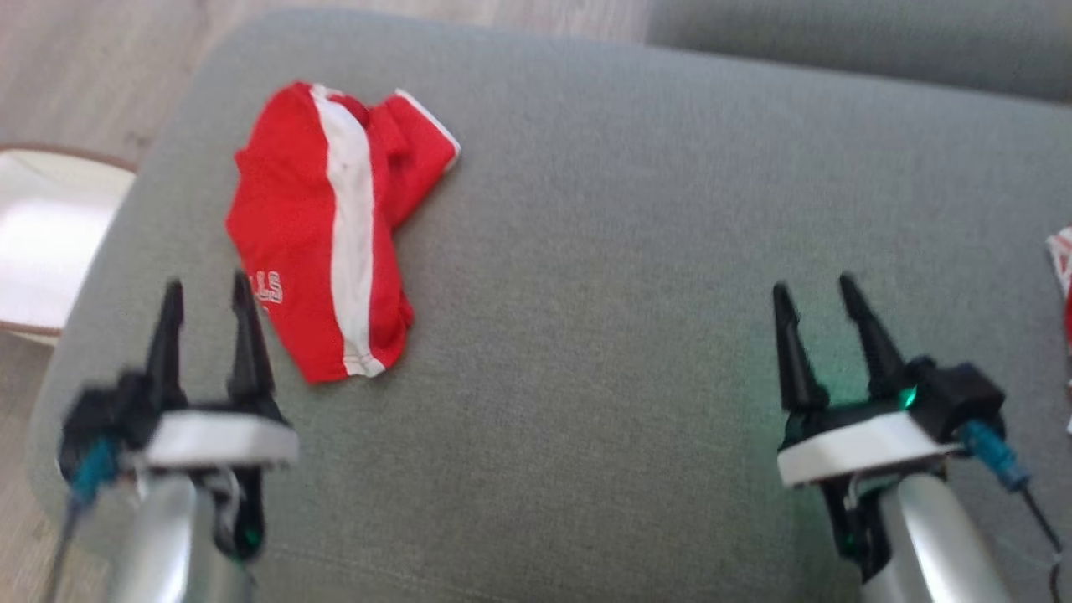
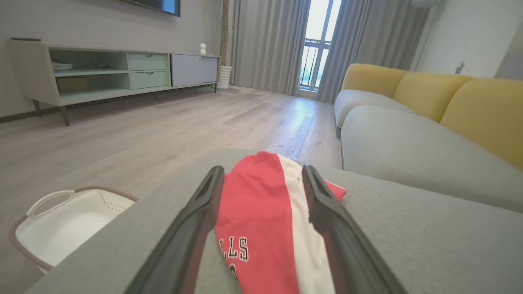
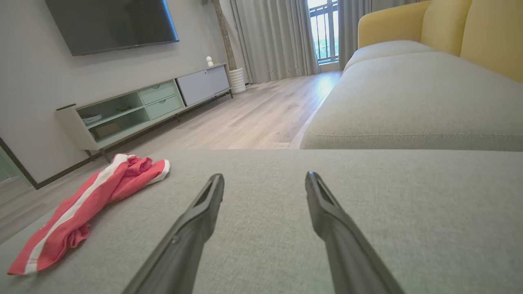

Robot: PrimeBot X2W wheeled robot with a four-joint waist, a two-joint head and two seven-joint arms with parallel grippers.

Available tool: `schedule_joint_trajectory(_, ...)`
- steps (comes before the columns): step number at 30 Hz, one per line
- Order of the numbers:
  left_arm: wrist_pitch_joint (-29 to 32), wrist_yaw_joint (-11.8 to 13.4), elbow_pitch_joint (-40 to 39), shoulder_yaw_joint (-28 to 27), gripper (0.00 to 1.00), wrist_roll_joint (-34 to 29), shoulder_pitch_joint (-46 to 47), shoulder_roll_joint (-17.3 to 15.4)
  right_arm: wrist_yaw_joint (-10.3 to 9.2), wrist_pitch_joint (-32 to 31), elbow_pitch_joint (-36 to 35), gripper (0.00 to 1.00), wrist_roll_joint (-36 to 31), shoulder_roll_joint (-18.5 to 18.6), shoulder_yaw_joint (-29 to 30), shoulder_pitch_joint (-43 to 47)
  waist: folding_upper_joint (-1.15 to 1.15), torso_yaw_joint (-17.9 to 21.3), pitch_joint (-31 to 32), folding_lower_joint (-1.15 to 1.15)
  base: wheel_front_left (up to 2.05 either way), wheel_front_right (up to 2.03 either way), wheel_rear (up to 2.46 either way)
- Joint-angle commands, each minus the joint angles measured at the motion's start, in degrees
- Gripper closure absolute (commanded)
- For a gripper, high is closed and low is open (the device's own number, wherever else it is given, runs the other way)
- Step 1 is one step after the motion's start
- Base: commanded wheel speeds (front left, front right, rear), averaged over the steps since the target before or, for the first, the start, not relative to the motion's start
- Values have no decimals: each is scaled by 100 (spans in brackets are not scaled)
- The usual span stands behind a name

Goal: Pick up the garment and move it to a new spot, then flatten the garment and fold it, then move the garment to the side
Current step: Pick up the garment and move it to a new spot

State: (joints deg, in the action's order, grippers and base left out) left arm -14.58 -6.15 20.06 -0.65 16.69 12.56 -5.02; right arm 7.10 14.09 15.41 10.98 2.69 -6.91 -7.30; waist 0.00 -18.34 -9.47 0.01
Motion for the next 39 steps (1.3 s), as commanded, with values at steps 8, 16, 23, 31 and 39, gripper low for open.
schedule_joint_trajectory(8, 1366, -127, 1419, 499, 0, 33, 2162, -968, 39, -239, -686, 0, -396, 19, 201, -471, 0, 271, -1005, -1, 0, 0, 0)
schedule_joint_trajectory(16, 3055, -132, 2946, 1400, 0, 696, 3316, -1484, 39, -405, -1051, 0, -582, 19, 172, -620, 0, 534, -1420, -1, 0, 0, 0)
schedule_joint_trajectory(23, 3597, -133, 3429, 1897, 100, 1349, 3542, -1687, 39, -469, -1356, 0, -525, 19, 123, -669, 0, 671, -1533, -1, 0, 0, 0)
schedule_joint_trajectory(31, 2799, -133, 3261, 2173, 100, 1996, 3679, -1766, 39, -433, -1334, 0, -458, 19, 156, -599, 0, 694, -1259, -1, 0, 0, 0)
schedule_joint_trajectory(39, 1636, -134, 2499, 2297, 100, 2746, 3547, -1478, 39, -230, -976, 0, -178, 19, 99, -483, 0, 811, -617, -1, 0, 0, 0)
